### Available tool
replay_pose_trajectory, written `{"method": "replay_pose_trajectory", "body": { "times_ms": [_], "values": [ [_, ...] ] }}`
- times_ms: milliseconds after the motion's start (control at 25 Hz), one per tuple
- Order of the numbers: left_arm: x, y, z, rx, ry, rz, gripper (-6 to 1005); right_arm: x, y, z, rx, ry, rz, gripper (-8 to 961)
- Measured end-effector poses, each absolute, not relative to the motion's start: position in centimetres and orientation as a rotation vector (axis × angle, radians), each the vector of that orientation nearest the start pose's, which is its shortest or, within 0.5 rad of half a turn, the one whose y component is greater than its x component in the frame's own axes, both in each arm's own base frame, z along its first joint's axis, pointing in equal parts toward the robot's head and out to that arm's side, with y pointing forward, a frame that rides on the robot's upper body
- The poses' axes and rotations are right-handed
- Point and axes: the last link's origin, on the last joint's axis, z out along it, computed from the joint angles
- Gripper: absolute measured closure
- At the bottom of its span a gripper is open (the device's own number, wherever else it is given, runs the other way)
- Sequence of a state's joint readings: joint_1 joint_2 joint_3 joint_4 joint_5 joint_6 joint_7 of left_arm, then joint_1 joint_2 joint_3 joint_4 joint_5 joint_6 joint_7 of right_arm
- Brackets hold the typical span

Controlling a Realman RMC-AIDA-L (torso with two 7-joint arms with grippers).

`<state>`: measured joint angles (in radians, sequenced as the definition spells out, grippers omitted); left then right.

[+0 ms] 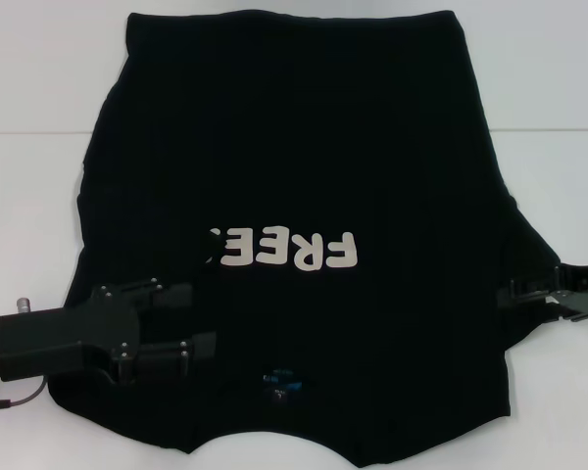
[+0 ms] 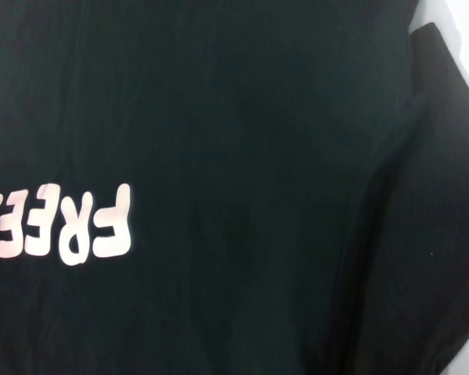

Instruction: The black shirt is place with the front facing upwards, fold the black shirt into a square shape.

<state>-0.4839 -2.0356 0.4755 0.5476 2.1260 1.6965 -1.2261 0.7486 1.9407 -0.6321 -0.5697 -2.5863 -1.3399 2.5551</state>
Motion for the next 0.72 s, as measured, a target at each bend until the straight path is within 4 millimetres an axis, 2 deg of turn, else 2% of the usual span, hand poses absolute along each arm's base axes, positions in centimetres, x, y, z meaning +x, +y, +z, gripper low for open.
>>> {"method": "replay_pose_trajectory", "body": {
  "times_ms": [480, 600, 720],
  "values": [
    [-29.58, 29.60, 1.34, -2.711, -0.624, -0.777, 192, 29.82, 38.80, 2.85, -2.103, 1.845, 0.006, 138],
    [-29.60, 29.58, 1.34, -2.711, -0.627, -0.777, 192, 29.75, 38.83, 2.78, -2.101, 1.848, 0.004, 365],
    [-29.66, 29.53, 1.34, -2.710, -0.630, -0.777, 192, 29.75, 38.83, 2.76, -2.099, 1.851, 0.005, 517]
  ]
}}
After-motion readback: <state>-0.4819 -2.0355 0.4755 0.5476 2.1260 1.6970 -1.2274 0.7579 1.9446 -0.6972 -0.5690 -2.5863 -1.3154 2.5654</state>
